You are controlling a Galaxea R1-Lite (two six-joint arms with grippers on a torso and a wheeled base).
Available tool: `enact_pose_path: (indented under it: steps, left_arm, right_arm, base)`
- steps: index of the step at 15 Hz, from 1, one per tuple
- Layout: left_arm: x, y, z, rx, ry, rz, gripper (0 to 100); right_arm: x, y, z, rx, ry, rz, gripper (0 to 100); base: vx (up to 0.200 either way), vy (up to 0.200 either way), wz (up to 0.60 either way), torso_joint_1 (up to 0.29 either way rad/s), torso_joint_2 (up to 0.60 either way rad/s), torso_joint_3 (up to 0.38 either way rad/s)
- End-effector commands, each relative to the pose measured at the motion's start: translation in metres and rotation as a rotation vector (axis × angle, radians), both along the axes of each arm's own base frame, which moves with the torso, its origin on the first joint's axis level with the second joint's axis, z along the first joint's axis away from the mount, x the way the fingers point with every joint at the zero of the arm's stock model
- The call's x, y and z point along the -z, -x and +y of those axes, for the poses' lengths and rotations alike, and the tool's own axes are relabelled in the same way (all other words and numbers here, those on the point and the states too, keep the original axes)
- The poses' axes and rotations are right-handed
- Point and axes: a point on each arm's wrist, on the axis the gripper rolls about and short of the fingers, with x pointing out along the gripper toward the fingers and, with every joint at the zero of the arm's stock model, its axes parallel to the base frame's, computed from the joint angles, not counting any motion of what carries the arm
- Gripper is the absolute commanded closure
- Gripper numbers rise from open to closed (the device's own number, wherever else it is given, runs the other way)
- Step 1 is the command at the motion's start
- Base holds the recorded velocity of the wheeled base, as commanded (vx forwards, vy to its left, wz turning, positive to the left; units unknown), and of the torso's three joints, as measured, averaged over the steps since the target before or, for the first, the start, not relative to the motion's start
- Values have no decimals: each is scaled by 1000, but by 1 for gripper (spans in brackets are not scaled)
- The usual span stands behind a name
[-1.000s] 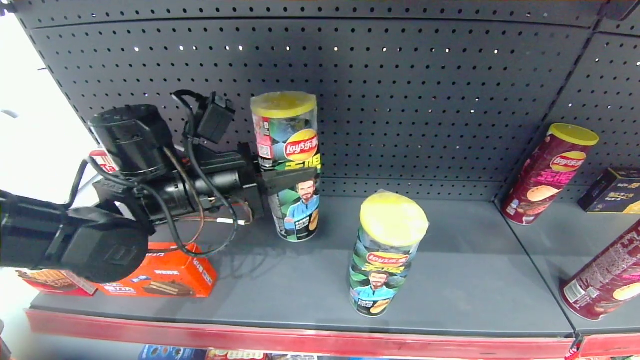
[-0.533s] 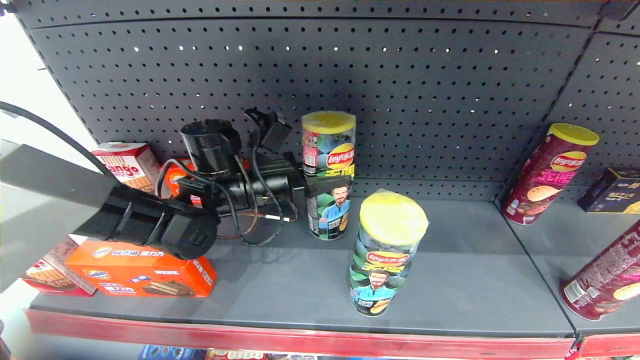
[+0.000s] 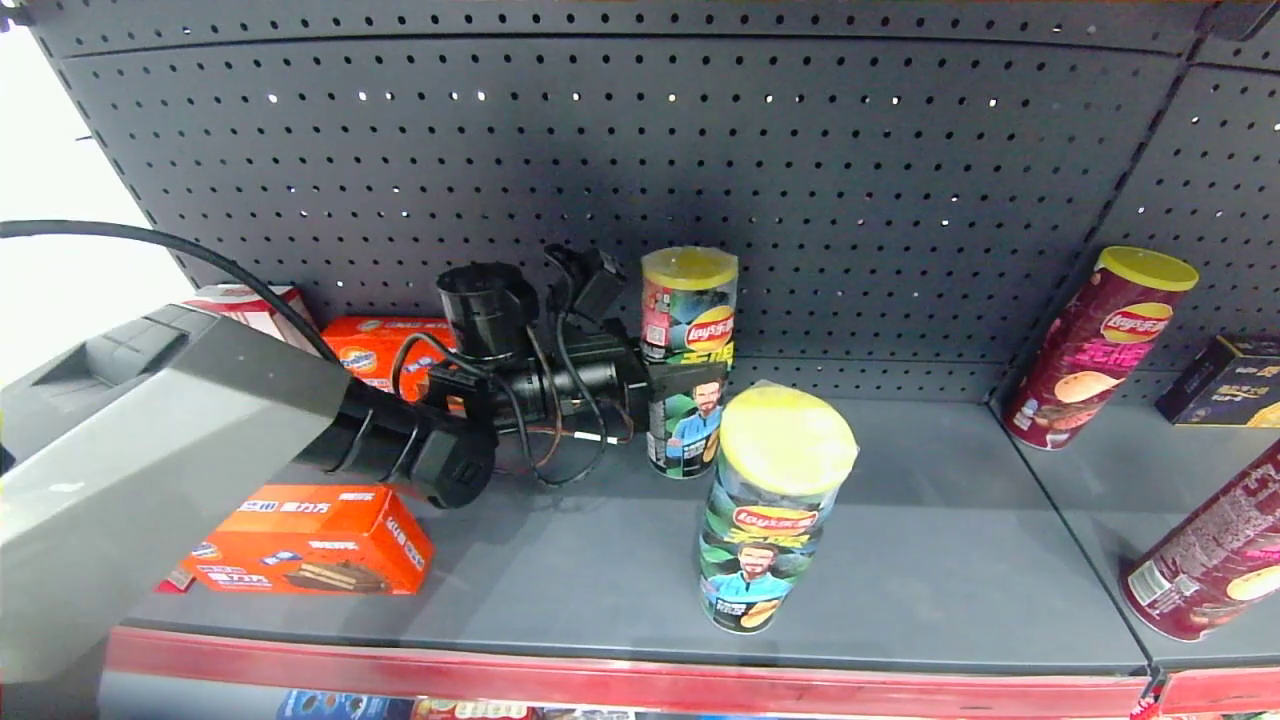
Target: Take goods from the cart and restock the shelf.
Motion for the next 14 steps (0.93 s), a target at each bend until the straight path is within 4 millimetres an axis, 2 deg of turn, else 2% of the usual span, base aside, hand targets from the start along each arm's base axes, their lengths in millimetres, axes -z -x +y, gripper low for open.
enact_pose_path:
  steps: [1,8,9,12,14]
  left_arm:
    - [9,-7,-6,8,-2,5,100]
    - [26,-7,-16,23,-22,-4,100]
    - [28,-6,-16,25,-29,-10,0]
    - [32,-3,-15,25,-41,5,0]
    - [23,6,-7,19,-44,13,0]
  right_arm:
    - [0,0,0,-1,0,4,0]
    - [0,0,0,-1,0,5,0]
    - [0,0,0,-1,0,4,0]
    - [0,0,0,-1,0,4,0]
    - [0,0,0,-1,0,4,0]
  base:
    - [0,0,0,0,0,0]
    - [0,0,0,0,0,0]
    - [0,0,0,0,0,0]
    - [0,0,0,0,0,0]
    - [0,0,0,0,0,0]
